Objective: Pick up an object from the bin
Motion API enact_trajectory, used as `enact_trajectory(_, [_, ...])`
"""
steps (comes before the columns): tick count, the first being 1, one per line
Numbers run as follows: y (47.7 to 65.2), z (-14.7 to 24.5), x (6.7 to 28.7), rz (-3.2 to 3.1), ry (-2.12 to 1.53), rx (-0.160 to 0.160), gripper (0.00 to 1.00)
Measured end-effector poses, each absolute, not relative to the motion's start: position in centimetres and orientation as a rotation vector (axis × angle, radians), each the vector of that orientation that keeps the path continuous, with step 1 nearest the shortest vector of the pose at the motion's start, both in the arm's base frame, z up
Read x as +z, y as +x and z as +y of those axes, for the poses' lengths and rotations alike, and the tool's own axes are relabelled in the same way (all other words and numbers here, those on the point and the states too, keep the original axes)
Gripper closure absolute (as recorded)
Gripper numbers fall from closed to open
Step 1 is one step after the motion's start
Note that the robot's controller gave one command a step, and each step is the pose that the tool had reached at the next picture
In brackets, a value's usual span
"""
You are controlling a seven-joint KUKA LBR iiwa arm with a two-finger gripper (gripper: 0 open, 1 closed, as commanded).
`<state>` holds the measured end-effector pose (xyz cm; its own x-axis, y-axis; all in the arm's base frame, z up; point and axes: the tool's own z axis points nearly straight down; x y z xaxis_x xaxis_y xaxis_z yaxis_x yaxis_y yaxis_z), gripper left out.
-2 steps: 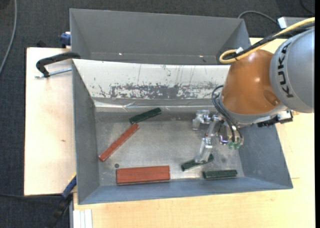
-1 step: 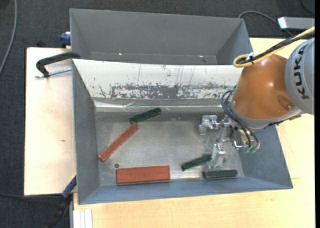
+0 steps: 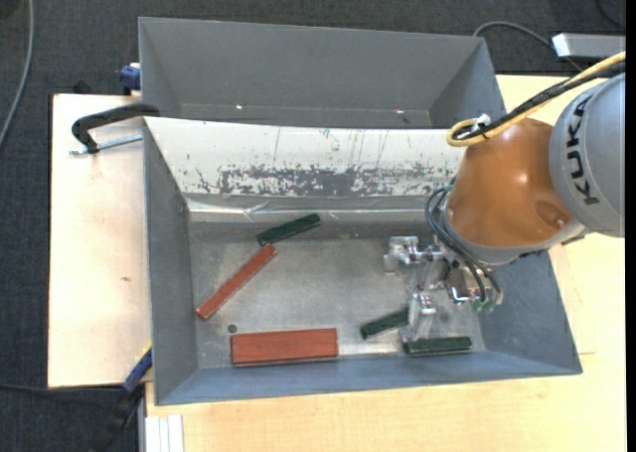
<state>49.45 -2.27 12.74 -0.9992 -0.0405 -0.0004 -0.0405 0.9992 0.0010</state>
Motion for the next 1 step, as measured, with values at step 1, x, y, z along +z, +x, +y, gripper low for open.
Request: enact_trajectory(1, [49.43,-1.61,8.78,3.132,-0.244,0.001,0.0])
